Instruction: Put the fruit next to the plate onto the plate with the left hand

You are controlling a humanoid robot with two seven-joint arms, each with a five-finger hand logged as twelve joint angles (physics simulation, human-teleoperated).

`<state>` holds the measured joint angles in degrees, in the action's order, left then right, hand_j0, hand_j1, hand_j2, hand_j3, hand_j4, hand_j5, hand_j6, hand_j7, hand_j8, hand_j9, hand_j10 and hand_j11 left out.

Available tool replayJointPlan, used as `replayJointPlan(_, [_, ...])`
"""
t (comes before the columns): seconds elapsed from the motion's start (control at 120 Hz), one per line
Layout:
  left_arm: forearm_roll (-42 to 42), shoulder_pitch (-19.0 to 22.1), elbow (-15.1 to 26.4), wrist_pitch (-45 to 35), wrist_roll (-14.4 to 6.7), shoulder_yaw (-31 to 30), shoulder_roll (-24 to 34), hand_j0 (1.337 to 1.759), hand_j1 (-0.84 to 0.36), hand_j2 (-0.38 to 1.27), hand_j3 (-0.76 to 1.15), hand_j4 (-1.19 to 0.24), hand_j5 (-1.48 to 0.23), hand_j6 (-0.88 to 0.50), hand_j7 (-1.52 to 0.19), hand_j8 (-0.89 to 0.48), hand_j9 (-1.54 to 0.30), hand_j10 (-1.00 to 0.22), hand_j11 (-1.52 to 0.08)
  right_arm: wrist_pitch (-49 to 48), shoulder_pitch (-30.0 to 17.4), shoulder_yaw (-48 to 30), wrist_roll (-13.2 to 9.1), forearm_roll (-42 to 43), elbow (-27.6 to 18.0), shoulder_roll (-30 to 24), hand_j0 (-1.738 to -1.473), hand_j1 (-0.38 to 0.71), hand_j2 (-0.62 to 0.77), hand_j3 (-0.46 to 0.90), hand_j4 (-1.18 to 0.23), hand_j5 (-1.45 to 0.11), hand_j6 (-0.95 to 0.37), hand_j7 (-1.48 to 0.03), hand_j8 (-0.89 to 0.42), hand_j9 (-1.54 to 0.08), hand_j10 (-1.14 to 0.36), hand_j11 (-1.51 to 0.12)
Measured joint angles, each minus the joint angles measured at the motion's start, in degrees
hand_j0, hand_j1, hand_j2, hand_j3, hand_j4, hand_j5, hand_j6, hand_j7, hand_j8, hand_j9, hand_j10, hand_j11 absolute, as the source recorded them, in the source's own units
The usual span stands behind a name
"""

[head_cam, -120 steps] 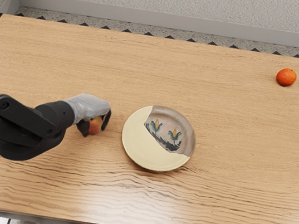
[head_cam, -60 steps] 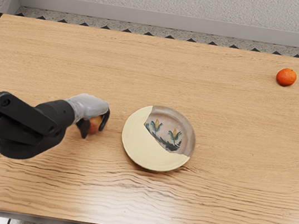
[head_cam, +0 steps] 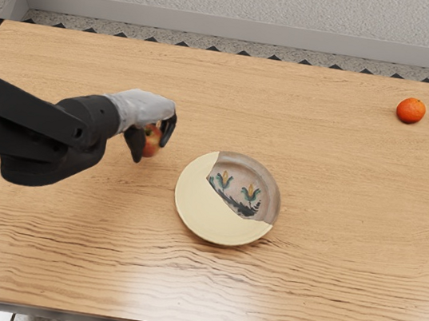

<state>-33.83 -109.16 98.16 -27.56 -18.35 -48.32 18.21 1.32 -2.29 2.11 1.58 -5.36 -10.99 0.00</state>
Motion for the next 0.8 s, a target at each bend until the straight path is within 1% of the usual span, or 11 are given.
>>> replayJointPlan(0.025, [0.3, -0.3, 0.1, 0.4, 0.0, 0.5, 0.0, 1.649, -0.24, 0.33, 0.00, -0.82, -1.23, -0.37, -1.19, -0.36, -1.17, -0.64, -1.18, 0.0, 0.0, 0.0, 0.0, 0.0, 0.0, 0.0, -1.658, -0.31, -0.01, 0.00, -0.03, -0.04, -0.03, -0.04, -0.03, -0.04, -0.03, -0.04])
replayJointPlan(0.033, [0.5, -0.3, 0.1, 0.6, 0.1, 0.6, 0.0, 1.649, -0.24, 0.31, 0.00, -0.82, -1.23, -0.37, -1.19, -0.36, -1.17, -0.64, -1.18, 0.0, 0.0, 0.0, 0.0, 0.0, 0.0, 0.0, -1.658, -0.31, -0.01, 0.00, -0.03, -0.04, -0.03, -0.04, -0.03, -0.04, -0.03, -0.04])
replayJointPlan(0.108, [1.7, -1.0, 0.3, 2.2, 0.2, 2.4, -0.4, 1.650, -0.27, 0.40, 0.00, -0.83, -1.23, -0.37, -1.18, -0.34, -1.17, -0.63, -1.18, 0.0, 0.0, 0.0, 0.0, 0.0, 0.0, 0.0, -1.658, -0.31, -0.01, 0.00, -0.03, -0.04, -0.03, -0.04, -0.03, -0.04, -0.03, -0.04])
replayJointPlan(0.158, [2.7, -1.4, 0.3, 3.5, 0.3, 3.7, -1.0, 1.650, -0.26, 0.35, 0.00, -0.83, -1.23, -0.37, -1.18, -0.33, -1.17, -0.64, -1.18, 0.0, 0.0, 0.0, 0.0, 0.0, 0.0, 0.0, -1.658, -0.31, -0.01, 0.00, -0.03, -0.04, -0.03, -0.04, -0.03, -0.04, -0.03, -0.04])
replayJointPlan(0.383, [5.4, -1.6, 0.3, 6.4, 0.6, 8.2, -6.6, 1.651, -0.26, 0.38, 0.00, -0.82, -1.25, -0.36, -1.20, -0.33, -1.16, -0.65, -1.17, 0.0, 0.0, 0.0, 0.0, 0.0, 0.0, 0.0, -1.658, -0.31, -0.01, 0.00, -0.03, -0.04, -0.03, -0.04, -0.03, -0.04, -0.03, -0.04])
replayJointPlan(0.55, [6.2, -1.2, -0.2, 6.2, 0.6, 9.6, -10.2, 1.651, -0.26, 0.36, 0.00, -0.82, -1.25, -0.36, -1.20, -0.33, -1.16, -0.66, -1.18, 0.0, 0.0, 0.0, 0.0, 0.0, 0.0, 0.0, -1.658, -0.31, -0.01, 0.00, -0.03, -0.04, -0.03, -0.04, -0.03, -0.04, -0.03, -0.04])
replayJointPlan(0.708, [6.4, -0.8, -0.9, 6.0, 0.6, 10.6, -11.7, 1.650, -0.29, 0.41, 0.00, -0.82, -1.25, -0.35, -1.21, -0.32, -1.17, -0.66, -1.18, 0.0, 0.0, 0.0, 0.0, 0.0, 0.0, 0.0, -1.658, -0.31, -0.01, 0.00, -0.03, -0.04, -0.03, -0.04, -0.03, -0.04, -0.03, -0.04])
replayJointPlan(0.8, [6.5, -0.8, -1.1, 6.3, 0.6, 10.9, -12.0, 1.650, -0.29, 0.40, 0.00, -0.82, -1.25, -0.34, -1.21, -0.32, -1.17, -0.65, -1.18, 0.0, 0.0, 0.0, 0.0, 0.0, 0.0, 0.0, -1.658, -0.31, -0.01, 0.00, -0.03, -0.04, -0.03, -0.04, -0.03, -0.04, -0.03, -0.04])
